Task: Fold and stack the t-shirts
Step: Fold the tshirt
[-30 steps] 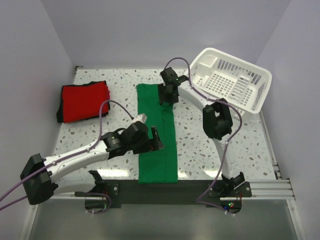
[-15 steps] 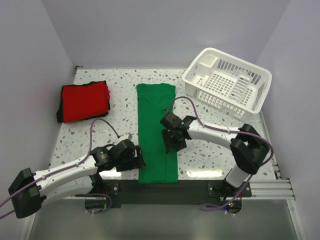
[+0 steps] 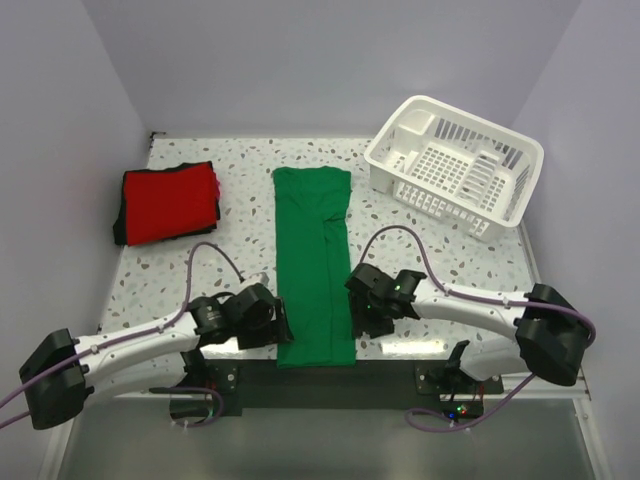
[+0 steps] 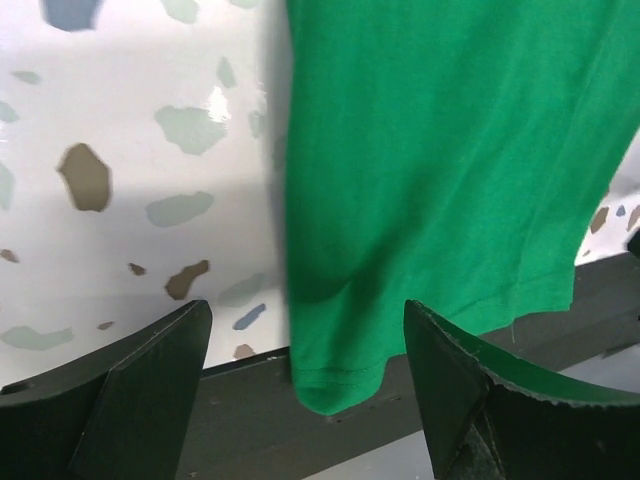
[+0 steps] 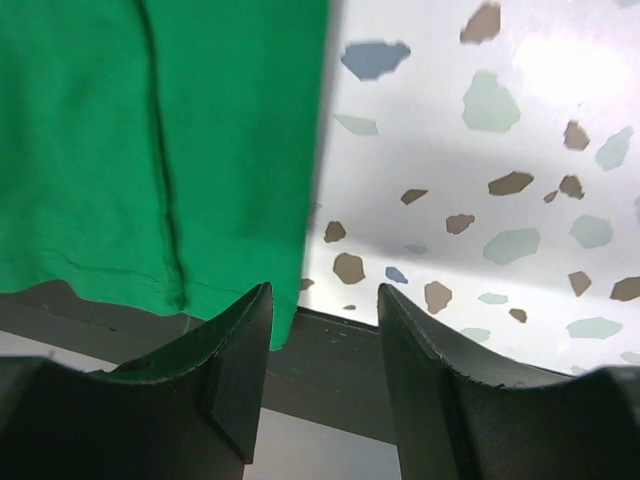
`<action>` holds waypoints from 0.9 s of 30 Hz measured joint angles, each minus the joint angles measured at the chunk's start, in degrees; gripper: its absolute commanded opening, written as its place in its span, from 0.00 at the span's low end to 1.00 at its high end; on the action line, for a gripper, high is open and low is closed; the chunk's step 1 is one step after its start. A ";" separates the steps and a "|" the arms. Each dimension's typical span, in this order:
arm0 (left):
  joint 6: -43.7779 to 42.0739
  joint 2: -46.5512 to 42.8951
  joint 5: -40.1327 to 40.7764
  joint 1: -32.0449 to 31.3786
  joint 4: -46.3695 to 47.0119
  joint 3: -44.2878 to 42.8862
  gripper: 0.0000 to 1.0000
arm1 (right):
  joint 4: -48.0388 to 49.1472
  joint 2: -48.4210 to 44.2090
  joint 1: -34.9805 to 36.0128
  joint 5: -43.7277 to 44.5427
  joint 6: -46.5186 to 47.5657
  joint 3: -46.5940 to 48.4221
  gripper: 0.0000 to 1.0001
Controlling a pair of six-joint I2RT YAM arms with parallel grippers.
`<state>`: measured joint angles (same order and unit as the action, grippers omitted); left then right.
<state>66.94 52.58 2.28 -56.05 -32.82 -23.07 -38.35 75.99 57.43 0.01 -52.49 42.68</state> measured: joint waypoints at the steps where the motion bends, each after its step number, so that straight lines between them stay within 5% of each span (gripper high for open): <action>1: 0.39 0.28 0.00 -0.55 0.48 -0.07 0.81 | 0.39 0.00 0.52 -0.20 -0.63 -0.85 0.50; 27: 11.91 -3.48 2.60 -12.02 -3.37 -0.37 0.78 | 3.26 -2.95 4.15 -4.70 -4.15 -6.67 0.50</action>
<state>78.85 49.10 4.89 -68.07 -36.18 -23.44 -35.09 73.03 61.58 -4.69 -56.64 36.01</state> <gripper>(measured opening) 0.788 0.506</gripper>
